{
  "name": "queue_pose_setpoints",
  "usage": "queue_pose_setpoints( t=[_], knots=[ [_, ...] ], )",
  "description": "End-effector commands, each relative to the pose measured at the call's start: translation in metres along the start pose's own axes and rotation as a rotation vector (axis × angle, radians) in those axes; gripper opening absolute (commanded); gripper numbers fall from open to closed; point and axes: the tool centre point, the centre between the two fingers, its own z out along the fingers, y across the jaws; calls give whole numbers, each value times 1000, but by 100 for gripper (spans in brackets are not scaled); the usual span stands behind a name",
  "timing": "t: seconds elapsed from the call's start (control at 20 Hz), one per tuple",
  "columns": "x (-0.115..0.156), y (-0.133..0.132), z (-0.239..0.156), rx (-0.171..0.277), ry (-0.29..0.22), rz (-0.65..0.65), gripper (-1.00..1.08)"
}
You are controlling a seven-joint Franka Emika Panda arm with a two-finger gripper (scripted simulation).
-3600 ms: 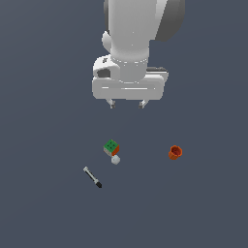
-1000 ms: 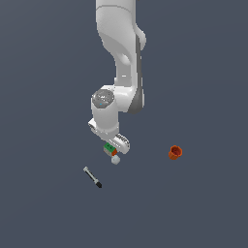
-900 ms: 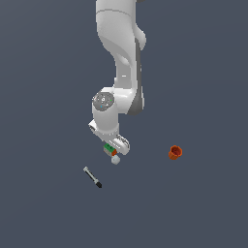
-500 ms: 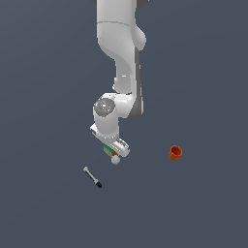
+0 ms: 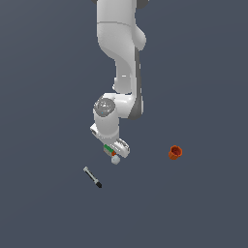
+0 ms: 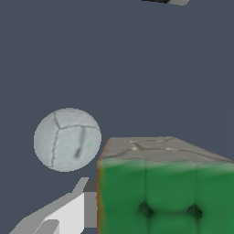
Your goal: Pick up a designated object from a clutter of objects.
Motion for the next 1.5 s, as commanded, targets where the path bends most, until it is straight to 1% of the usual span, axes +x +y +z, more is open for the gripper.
queue_pose_setpoints(
  t=[0.0, 0.35, 0.65, 0.9, 1.45],
  knots=[
    [0, 0, 0, 0, 0, 0, -100],
    [-5, -8, -13, 0, 0, 0, -100],
    [-16, -29, -47, 0, 0, 1, -100],
    [-31, -56, -88, -1, 1, 1, -100],
    [-68, -126, -201, -2, 2, 1, -100]
  ],
)
